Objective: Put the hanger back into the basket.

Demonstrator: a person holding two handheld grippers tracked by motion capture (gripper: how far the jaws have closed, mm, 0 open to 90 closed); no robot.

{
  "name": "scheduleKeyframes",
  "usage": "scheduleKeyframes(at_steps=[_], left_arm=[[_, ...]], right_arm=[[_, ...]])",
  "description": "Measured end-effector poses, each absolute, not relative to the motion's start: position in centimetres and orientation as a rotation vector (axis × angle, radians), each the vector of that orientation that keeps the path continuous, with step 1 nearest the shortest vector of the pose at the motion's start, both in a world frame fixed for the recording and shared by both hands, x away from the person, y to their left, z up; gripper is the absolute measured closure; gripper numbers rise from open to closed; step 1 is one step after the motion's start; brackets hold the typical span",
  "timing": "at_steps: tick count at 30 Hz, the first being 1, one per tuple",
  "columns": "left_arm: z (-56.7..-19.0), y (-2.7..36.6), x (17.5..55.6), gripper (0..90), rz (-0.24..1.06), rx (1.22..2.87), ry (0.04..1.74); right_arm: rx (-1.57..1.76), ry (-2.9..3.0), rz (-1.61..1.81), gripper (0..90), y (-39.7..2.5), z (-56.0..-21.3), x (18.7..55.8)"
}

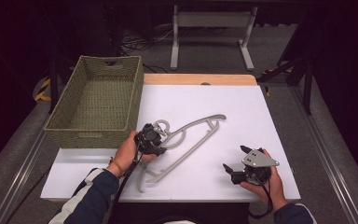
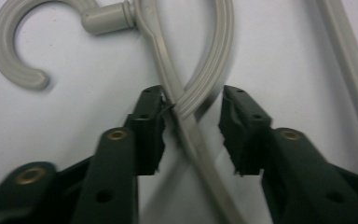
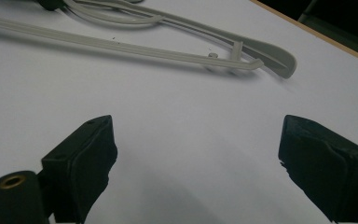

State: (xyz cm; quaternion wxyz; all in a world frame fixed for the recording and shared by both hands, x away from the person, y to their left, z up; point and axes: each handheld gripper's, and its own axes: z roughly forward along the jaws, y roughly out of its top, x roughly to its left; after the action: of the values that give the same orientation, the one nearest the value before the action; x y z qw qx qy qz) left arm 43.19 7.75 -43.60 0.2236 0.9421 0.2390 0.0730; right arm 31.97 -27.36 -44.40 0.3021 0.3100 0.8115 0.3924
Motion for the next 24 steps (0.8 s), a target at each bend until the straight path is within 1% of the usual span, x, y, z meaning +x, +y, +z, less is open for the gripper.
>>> scheduleKeyframes(at_steps=[1,8,13,16,18,21,24], left_arm=[[-43.5,7.5,43.0,69.7,0.212,2.612,0.666],[-43.4,7.2,43.1,70.3,0.216,2.644,0.668],[-43.4,6.5,42.5,72.4,0.319,2.658,0.595],[-43.4,6.5,42.5,74.7,0.329,2.644,0.599],[-43.4,6.4,42.8,75.9,0.321,2.646,0.592],[-43.1,6.8,43.2,75.8,0.238,2.69,0.591],[-43.1,6.8,43.4,75.5,0.2,2.703,0.609]], right_arm=[[0.823,2.153,1.042,11.4,-27.4,-44.4,32.0],[0.832,2.158,1.048,11.4,-27.5,-44.4,32.0],[0.843,2.155,1.059,11.4,-27.6,-44.3,32.1],[0.841,2.156,1.059,11.4,-27.7,-44.3,32.1],[0.847,2.155,1.062,11.4,-27.7,-44.3,32.1],[0.854,2.153,1.071,11.4,-28.0,-44.2,32.1],[0.861,2.151,1.073,11.4,-28.2,-44.2,32.1]])
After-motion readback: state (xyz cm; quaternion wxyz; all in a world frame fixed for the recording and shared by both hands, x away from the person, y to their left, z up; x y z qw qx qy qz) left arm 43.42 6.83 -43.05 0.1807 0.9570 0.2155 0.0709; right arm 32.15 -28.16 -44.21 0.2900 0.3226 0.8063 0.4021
